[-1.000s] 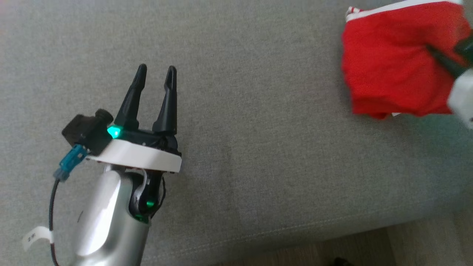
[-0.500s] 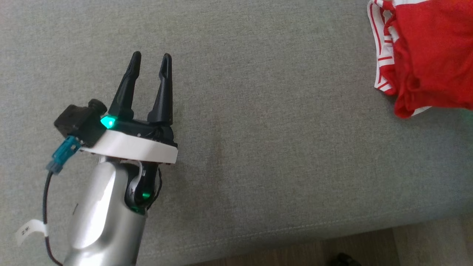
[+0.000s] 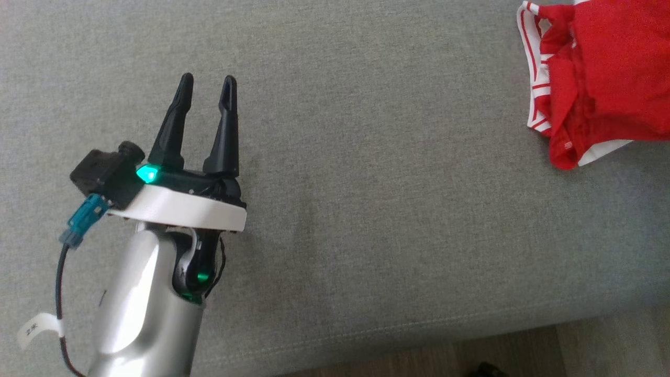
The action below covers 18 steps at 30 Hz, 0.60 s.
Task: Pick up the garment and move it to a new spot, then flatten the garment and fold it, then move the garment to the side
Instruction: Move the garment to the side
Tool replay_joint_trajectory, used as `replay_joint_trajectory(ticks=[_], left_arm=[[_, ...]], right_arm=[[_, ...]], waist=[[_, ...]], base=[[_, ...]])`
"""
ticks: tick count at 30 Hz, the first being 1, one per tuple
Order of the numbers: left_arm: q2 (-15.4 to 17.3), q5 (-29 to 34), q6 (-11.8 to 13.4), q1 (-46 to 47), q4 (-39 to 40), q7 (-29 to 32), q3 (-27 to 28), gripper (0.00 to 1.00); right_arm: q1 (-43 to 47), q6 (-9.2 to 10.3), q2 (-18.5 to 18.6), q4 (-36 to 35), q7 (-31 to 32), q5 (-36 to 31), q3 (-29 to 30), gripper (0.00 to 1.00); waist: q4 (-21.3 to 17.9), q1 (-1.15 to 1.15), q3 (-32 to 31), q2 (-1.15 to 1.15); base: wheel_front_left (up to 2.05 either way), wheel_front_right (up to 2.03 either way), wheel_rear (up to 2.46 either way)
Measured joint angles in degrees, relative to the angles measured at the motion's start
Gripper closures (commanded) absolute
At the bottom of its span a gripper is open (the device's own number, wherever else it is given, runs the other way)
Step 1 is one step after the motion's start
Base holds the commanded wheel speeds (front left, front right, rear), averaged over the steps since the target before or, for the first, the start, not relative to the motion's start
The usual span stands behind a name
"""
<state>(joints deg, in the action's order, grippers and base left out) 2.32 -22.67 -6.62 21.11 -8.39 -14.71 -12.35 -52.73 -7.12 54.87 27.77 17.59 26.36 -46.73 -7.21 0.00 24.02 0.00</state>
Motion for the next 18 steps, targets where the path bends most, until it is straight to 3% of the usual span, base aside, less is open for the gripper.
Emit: replay_joint_trajectory(ticks=[8,18], left_arm=[[0.00,-0.02,0.00,-1.01,-0.46,0.00,0.03,0.00],[0.01,-0.21,0.18,-3.88,-0.46,0.00,0.63,0.00]], right_arm=[[2.05,0.00,-4.63,-0.12,-0.15,-0.15,8.53,0.00],[7.72,0.01,-18.87,-4.80,-7.76,-3.87,20.31,0.00]], waist=[[0.03,0.00,-1.44,0.00],[0.69,0.00,-7.13,0.00]], base=[[0.00,0.00,0.00],[0.00,0.00,0.00]])
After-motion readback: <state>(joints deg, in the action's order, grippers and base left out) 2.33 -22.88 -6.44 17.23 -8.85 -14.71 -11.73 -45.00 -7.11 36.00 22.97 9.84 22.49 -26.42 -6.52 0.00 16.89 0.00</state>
